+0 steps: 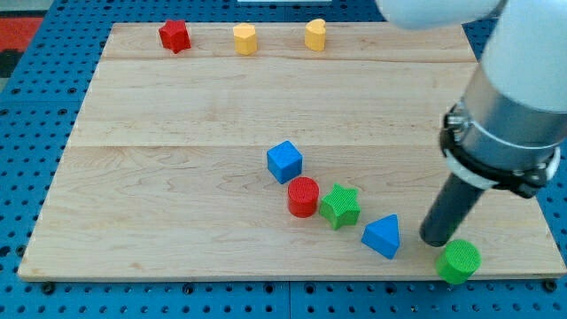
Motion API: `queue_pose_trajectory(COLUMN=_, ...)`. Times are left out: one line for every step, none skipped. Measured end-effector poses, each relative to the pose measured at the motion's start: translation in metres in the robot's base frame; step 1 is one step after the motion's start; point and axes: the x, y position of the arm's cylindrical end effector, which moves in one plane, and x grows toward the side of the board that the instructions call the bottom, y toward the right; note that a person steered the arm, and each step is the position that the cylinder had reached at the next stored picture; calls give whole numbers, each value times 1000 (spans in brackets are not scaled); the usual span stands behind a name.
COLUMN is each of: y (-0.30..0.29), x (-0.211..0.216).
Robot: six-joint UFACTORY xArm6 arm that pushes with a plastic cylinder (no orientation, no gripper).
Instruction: Push the green circle to the center of the board
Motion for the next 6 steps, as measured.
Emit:
queue_pose_trajectory(y=7, x=-19)
queue_pose_trajectory(y=79, x=-30)
queue_pose_trajectory(y=143, x=19)
queue_pose_trajectory(y=137, x=40)
queue_pose_trajectory(y=94, x=40)
queue_pose_trajectory(y=17, x=34)
